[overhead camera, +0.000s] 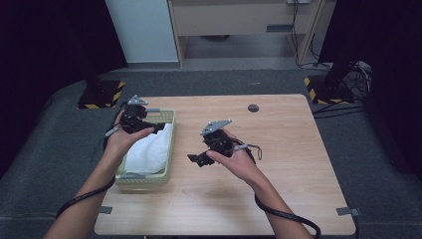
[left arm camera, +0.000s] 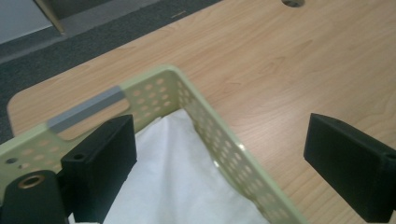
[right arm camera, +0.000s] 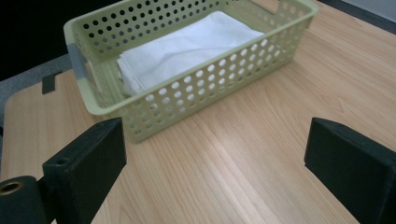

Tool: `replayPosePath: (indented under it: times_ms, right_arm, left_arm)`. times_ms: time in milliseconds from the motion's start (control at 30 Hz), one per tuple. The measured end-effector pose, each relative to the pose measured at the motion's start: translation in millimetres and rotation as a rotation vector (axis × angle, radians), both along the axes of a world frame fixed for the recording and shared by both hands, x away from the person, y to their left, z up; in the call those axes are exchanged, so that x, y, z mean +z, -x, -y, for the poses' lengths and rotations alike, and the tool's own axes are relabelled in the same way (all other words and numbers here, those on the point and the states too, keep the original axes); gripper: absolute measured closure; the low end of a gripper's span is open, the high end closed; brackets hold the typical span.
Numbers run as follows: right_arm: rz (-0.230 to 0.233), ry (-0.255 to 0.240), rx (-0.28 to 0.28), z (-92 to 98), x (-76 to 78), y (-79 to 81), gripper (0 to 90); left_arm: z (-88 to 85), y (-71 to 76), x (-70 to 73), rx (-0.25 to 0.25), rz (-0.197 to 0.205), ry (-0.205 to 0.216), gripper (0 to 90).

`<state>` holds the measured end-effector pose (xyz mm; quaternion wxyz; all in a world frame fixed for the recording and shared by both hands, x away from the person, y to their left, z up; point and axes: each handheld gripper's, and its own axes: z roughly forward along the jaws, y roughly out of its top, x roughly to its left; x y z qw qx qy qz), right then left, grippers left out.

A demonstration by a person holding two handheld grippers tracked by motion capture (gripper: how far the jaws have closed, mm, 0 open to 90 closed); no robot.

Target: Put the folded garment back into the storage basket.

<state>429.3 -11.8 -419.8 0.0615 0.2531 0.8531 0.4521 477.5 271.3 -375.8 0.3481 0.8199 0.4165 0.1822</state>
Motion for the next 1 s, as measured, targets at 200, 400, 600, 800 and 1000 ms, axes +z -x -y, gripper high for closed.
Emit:
replayPosePath:
  times_ms: [200, 400, 600, 800, 1000]
  right_arm:
    - [-0.006, 0.001, -0.052, 31.3, -1.2, 3.3, 5.8]
    - [-0.007, 0.023, -0.123, 69.7, -7.3, 6.4, 5.8]
    - [-0.011, 0.031, -0.181, 102.2, -13.6, 11.1, 5.8]
    - [-0.021, 0.043, -0.226, 128.0, -24.9, 17.1, 5.7]
    - [-0.038, 0.048, -0.267, 151.0, -38.4, 23.9, 5.8]
  left_arm:
    - [33.6, 7.3, -1.7, -0.057, 0.005, 0.001, 8.7]
    - [71.2, 15.2, -7.9, -0.125, 0.004, -0.004, 8.6]
    - [106.0, 20.2, -13.6, -0.183, 0.007, -0.006, 8.8]
    - [134.4, 26.3, -25.4, -0.229, -0.003, -0.009, 8.8]
    - [158.5, 31.2, -42.0, -0.263, -0.023, -0.021, 8.8]
